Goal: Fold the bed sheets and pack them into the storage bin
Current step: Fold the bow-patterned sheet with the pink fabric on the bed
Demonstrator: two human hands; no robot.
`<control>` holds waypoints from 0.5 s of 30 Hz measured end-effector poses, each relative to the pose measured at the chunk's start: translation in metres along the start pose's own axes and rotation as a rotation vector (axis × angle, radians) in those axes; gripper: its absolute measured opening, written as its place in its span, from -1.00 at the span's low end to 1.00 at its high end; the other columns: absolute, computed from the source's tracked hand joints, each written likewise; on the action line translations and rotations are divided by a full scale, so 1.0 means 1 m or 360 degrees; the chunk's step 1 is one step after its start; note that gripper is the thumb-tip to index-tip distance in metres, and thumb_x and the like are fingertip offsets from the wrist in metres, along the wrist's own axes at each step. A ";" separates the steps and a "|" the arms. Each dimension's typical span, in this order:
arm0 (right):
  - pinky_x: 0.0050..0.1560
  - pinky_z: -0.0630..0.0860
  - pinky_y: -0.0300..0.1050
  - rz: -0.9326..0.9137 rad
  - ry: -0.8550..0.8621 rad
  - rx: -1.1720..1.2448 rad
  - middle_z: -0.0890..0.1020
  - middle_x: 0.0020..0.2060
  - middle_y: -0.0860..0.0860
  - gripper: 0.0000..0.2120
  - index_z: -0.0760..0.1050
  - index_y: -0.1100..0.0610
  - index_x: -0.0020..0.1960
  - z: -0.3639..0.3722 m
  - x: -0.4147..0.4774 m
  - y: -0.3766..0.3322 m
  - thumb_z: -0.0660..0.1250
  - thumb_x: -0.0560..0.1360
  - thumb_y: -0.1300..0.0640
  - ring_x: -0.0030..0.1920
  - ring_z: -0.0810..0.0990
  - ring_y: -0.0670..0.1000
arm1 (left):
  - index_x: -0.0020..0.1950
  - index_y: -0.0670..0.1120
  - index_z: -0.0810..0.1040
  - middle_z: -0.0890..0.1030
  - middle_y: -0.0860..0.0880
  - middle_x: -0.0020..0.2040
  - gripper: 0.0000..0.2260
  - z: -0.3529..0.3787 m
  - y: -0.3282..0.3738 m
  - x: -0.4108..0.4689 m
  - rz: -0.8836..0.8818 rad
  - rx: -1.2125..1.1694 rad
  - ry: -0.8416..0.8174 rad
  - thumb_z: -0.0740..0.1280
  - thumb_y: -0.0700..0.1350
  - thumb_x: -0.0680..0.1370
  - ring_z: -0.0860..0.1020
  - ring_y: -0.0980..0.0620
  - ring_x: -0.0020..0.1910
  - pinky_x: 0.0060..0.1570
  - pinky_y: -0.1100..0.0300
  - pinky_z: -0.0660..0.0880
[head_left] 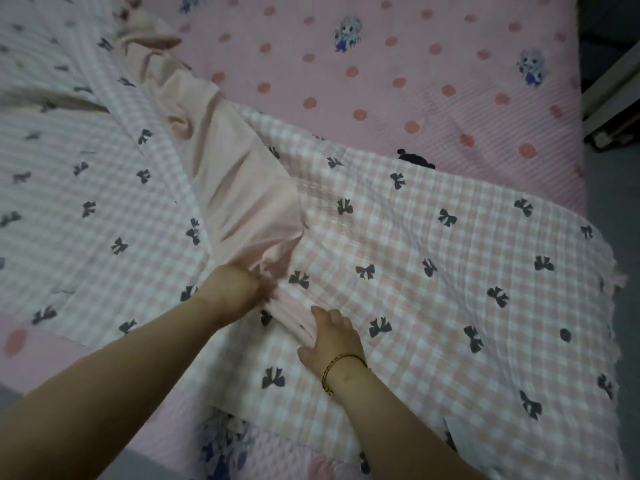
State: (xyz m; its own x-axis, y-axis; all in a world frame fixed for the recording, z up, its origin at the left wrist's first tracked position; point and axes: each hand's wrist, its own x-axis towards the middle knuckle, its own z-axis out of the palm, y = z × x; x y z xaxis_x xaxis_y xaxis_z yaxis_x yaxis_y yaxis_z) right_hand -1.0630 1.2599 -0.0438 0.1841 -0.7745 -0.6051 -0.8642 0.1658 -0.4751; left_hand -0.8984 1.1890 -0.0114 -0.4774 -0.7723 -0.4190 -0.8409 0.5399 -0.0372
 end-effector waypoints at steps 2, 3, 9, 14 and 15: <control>0.38 0.15 -0.08 -0.0204 0.0127 -0.0159 0.18 0.43 0.02 -0.33 -0.02 0.03 0.50 -0.003 0.004 -0.022 0.25 0.51 0.04 0.40 0.18 0.06 | 0.08 0.00 0.64 0.67 -0.06 -0.12 -0.62 0.005 -0.012 -0.026 0.0137 0.0043 0.0291 0.53 -0.09 0.28 0.62 -0.04 -0.26 -0.49 0.31 0.39; 0.38 0.13 -0.08 -0.0299 0.0154 -0.0231 0.18 0.43 0.02 -0.33 -0.01 0.04 0.50 0.000 0.008 -0.039 0.26 0.51 0.08 0.40 0.18 0.06 | -0.03 -0.02 0.68 0.67 -0.05 -0.23 -0.61 0.013 -0.023 -0.042 0.0127 -0.0013 0.0389 0.58 -0.10 0.15 0.62 -0.05 -0.36 -0.61 0.32 0.36; -0.02 0.52 -0.26 -0.0521 0.0241 -0.0572 0.67 -0.04 -0.01 -0.69 0.66 0.04 -0.07 0.062 0.027 -0.074 0.42 0.19 0.20 -0.02 0.63 -0.02 | -0.20 -0.05 0.59 0.66 -0.03 -0.28 -0.84 0.076 -0.074 -0.059 0.0520 -0.0023 0.0620 0.23 -0.10 0.32 0.59 -0.01 -0.24 0.00 0.25 0.32; -0.39 0.51 -0.34 -0.0192 0.0567 -0.0402 0.64 -0.39 -0.05 -0.69 0.66 0.00 -0.31 0.111 0.041 -0.108 0.13 0.26 0.12 -0.40 0.62 -0.04 | 0.16 -0.05 0.52 0.66 -0.09 0.06 -0.62 0.086 -0.133 -0.017 0.0889 0.0362 0.0757 0.18 -0.08 0.36 0.49 -0.12 0.16 0.38 -0.02 0.01; -0.43 0.46 -0.36 -0.0150 0.0593 -0.0404 0.61 -0.43 -0.05 -0.76 0.66 0.01 -0.32 0.112 0.041 -0.115 0.20 0.25 0.12 -0.45 0.58 -0.04 | 0.07 -0.04 0.61 0.68 -0.06 -0.01 -0.65 0.079 -0.142 -0.009 0.0910 0.0461 0.0655 0.28 -0.06 0.31 0.54 -0.12 0.13 0.41 -0.06 0.01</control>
State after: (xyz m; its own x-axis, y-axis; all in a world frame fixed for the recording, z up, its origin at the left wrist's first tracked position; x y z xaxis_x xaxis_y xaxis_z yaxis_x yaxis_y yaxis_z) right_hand -0.9031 1.2773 -0.0859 0.1265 -0.9535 -0.2735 -0.9476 -0.0347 -0.3175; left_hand -0.7546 1.1453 -0.0740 -0.9228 -0.3780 -0.0748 -0.3609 0.9158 -0.1765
